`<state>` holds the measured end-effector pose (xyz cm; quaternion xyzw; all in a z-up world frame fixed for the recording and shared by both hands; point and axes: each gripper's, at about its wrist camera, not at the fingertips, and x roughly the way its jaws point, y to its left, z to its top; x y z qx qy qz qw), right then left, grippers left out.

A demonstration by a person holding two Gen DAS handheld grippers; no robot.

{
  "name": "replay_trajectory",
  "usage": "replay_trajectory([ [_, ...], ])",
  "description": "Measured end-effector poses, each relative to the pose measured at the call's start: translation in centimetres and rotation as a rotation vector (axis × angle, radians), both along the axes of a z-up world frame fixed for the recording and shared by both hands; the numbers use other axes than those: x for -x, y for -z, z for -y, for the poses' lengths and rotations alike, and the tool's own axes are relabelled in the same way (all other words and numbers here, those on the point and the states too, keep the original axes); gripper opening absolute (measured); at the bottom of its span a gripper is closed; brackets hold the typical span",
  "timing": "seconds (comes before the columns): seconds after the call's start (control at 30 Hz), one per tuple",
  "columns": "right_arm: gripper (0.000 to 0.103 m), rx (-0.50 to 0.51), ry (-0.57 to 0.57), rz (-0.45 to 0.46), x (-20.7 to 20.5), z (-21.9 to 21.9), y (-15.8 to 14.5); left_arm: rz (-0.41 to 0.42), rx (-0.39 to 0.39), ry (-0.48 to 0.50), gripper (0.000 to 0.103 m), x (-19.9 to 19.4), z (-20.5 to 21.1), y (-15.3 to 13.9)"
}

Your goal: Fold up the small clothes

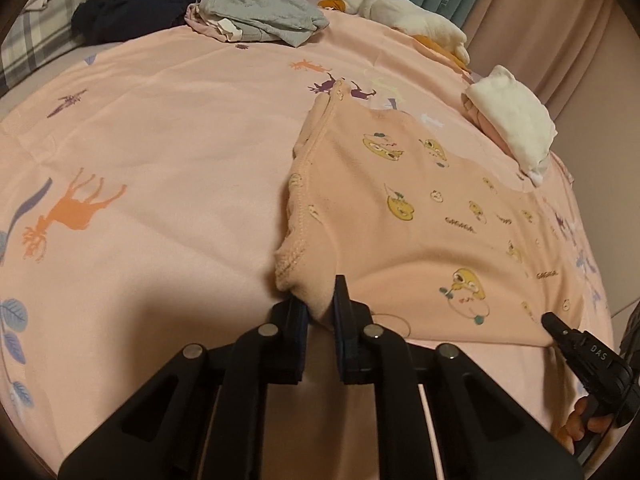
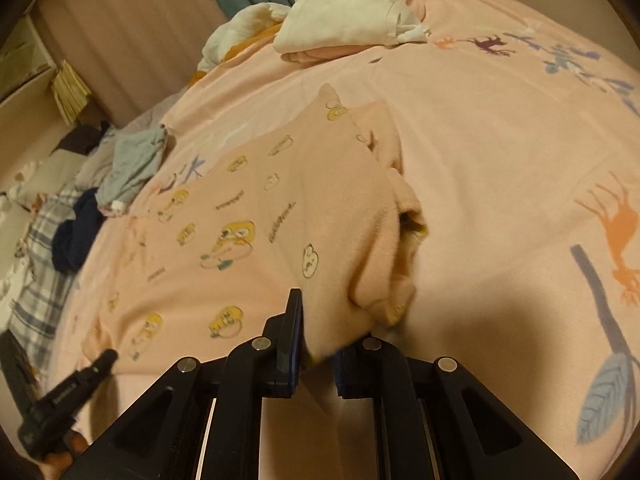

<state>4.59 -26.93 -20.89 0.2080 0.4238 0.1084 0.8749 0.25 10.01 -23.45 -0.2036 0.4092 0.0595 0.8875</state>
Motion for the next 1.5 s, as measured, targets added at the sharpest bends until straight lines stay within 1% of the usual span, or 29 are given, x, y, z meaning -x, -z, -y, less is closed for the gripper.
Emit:
replay_trajectory([
  [0.1, 0.008, -0.022, 0.011, -0.002, 0.5, 0.9, 0.3, 0.001, -0.037, 0.0, 0.013, 0.8, -0.2, 0.0],
  [0.23, 0.008, -0.053, 0.028, -0.021, 1.1, 2.0, 0.3, -0.001, -0.025, -0.017, 0.013, 1.8, -1.5, 0.0],
  [0.27, 0.008, -0.051, 0.032, -0.021, 1.4, 2.1, 0.2, -0.007, -0.038, -0.029, 0.013, 2.0, -1.6, -0.1],
  [0.3, 0.008, -0.047, 0.037, -0.019, 1.6, 2.2, 0.2, -0.019, -0.077, -0.058, 0.011, 2.2, -1.9, -0.2],
  [0.37, 0.008, -0.038, 0.043, -0.02, 2.1, 2.5, 0.1, -0.021, -0.123, -0.097, 0.01, 2.6, -2.5, -0.4],
  [0.4, 0.008, -0.029, 0.047, -0.023, 2.3, 2.6, 0.0, -0.023, -0.121, -0.111, 0.009, 2.7, -3.0, -0.6],
  [0.5, 0.008, 0.02, 0.069, -0.034, 2.7, 2.8, -0.6, -0.04, -0.094, -0.127, 0.009, 2.4, -3.8, -1.3],
  [0.57, 0.008, 0.045, 0.108, -0.032, 3.0, 3.1, -1.4, -0.029, -0.117, -0.128, 0.009, 2.2, -3.6, -2.5],
  [0.6, 0.008, 0.081, 0.131, -0.023, 3.0, 3.2, -1.9, -0.019, -0.143, -0.122, 0.009, 2.0, -3.3, -3.2],
  [0.63, 0.008, 0.149, 0.156, -0.003, 3.2, 3.1, -2.7, -0.005, -0.177, -0.11, 0.011, 1.8, -2.9, -4.0],
  [0.67, 0.008, 0.189, 0.166, 0.013, 3.2, 3.1, -3.2, 0.011, -0.211, -0.097, 0.013, 1.4, -2.5, -5.0],
  [0.7, 0.008, 0.218, 0.173, 0.034, 3.2, 3.1, -3.9, 0.027, -0.237, -0.086, 0.02, 1.1, -2.0, -5.8],
  [0.73, 0.008, 0.215, 0.175, 0.051, 3.2, 3.3, -4.5, 0.05, -0.256, -0.077, 0.029, 0.6, -1.6, -7.0],
  [0.77, 0.008, 0.193, 0.169, 0.063, 3.1, 3.5, -5.0, 0.067, -0.259, -0.075, 0.034, 0.2, -1.4, -7.7],
  [0.8, 0.008, 0.151, 0.15, 0.083, 2.9, 3.5, -5.6, 0.086, -0.257, -0.076, 0.045, -0.1, -1.2, -8.4],
  [0.83, 0.008, 0.123, 0.127, 0.1, 2.6, 3.4, -5.9, 0.102, -0.252, -0.079, 0.053, -0.5, -1.0, -9.1],
  [0.87, 0.008, 0.109, 0.096, 0.118, 2.3, 3.0, -6.2, 0.108, -0.25, -0.075, 0.056, -0.8, -0.8, -9.6],
  [0.9, 0.008, 0.121, 0.081, 0.122, 1.8, 2.7, -6.3, 0.112, -0.247, -0.068, 0.058, -1.0, -0.6, -9.7],
  [0.97, 0.008, 0.181, 0.08, 0.101, 1.1, 2.1, -5.8, 0.114, -0.242, -0.045, 0.061, -1.1, -0.2, -9.0],
  [1.0, 0.009, 0.186, 0.077, 0.094, 1.2, 2.1, -5.4, 0.102, -0.245, -0.025, 0.062, -1.0, 0.0, -8.3],
  [1.03, 0.009, 0.164, 0.06, 0.087, 1.4, 2.6, -4.8, 0.059, -0.257, 0.0, 0.062, -1.2, 0.2, -7.1],
  [1.1, 0.012, 0.124, 0.023, 0.072, 1.9, 3.3, -4.0, -0.005, -0.253, 0.005, 0.062, -1.8, 0.4, -5.5],
  [1.2, 0.02, 0.157, 0.009, 0.051, 2.7, 3.5, -3.2, -0.081, -0.179, 0.001, 0.062, -2.6, 0.3, -3.9],
  [1.23, 0.021, 0.153, -0.005, 0.053, 3.1, 3.5, -3.0, -0.094, -0.154, -0.001, 0.062, -2.6, 0.2, -3.6],
  [1.3, 0.028, 0.135, -0.04, 0.062, 3.6, 3.5, -2.9, -0.104, -0.124, 0.004, 0.062, -2.5, 0.3, -3.6],
  [1.37, 0.031, 0.187, -0.048, 0.084, 4.0, 3.0, -3.0, -0.104, -0.134, -0.005, 0.062, -2.5, 0.4, -3.7],
  [1.43, 0.031, 0.259, -0.047, 0.1, 3.9, 2.4, -3.0, -0.108, -0.148, -0.035, 0.062, -2.4, 0.5, -3.7],
  [1.5, 0.031, 0.285, -0.058, 0.108, 3.3, 2.0, -2.8, -0.118, -0.139, -0.041, 0.062, -2.4, 0.4, -3.6],
])
